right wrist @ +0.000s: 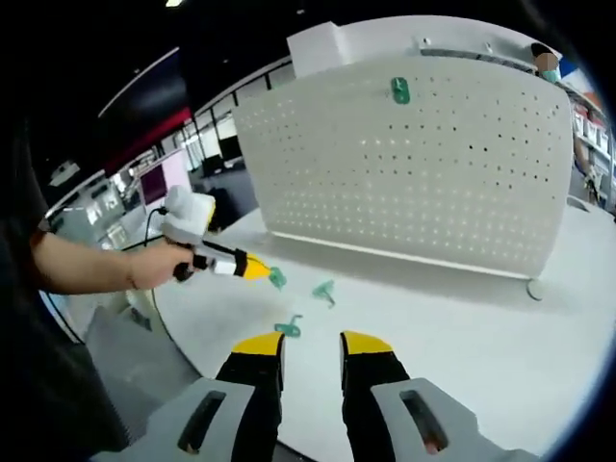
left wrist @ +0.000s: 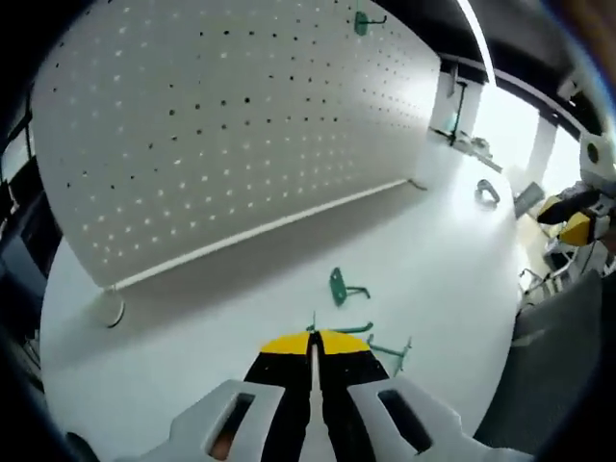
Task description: Insert the hook assembly into the mounting plate slot until the hook locks in place.
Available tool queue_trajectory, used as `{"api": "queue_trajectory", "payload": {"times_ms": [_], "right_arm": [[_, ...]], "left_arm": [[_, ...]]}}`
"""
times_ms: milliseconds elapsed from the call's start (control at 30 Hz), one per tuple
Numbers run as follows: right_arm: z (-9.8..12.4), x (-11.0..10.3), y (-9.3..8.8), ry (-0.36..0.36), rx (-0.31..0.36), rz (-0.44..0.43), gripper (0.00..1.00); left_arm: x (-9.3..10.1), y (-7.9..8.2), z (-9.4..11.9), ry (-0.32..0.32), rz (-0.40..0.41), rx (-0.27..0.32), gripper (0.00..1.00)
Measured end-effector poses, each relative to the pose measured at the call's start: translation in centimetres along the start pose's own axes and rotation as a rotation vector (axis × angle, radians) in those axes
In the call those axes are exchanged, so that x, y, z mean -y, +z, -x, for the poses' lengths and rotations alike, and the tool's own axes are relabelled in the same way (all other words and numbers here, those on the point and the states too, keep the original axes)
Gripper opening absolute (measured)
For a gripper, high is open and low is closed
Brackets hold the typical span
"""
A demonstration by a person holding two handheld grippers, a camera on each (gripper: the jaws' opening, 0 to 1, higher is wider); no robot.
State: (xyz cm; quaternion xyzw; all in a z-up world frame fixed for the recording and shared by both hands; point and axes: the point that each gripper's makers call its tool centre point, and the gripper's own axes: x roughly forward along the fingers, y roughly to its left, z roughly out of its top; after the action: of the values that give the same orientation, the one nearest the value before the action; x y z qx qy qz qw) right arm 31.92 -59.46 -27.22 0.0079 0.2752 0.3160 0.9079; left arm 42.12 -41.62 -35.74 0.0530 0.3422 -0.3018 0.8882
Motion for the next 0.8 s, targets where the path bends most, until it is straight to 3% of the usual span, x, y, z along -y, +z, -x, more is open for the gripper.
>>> {"api": "queue_trajectory", "payload": {"times_ms": [233, 333, 400, 800], "right_arm": [[-1.1, -1.5, 1.8, 0.051, 0.026, 0.06, 0.22], [-1.5, -2.1, 2.9, 0.069, 0.047, 0.088, 0.22], [-1.6, -2.5, 3.5, 0.08, 0.061, 0.104, 0.22], [-1.8, -5.4, 4.5, 0.128, 0.095, 0.145, 0.22]], "left_arm": [[1.9, 2.9, 2.6, -0.034, 0.007, 0.033, 0.01], [3.1, 4.2, 3.9, -0.05, -0.026, 0.029, 0.01], [3.9, 4.7, 4.4, -0.068, -0.045, 0.023, 0.01], [7.4, 6.0, 7.3, -0.117, 0.028, -0.02, 0.01]]}}
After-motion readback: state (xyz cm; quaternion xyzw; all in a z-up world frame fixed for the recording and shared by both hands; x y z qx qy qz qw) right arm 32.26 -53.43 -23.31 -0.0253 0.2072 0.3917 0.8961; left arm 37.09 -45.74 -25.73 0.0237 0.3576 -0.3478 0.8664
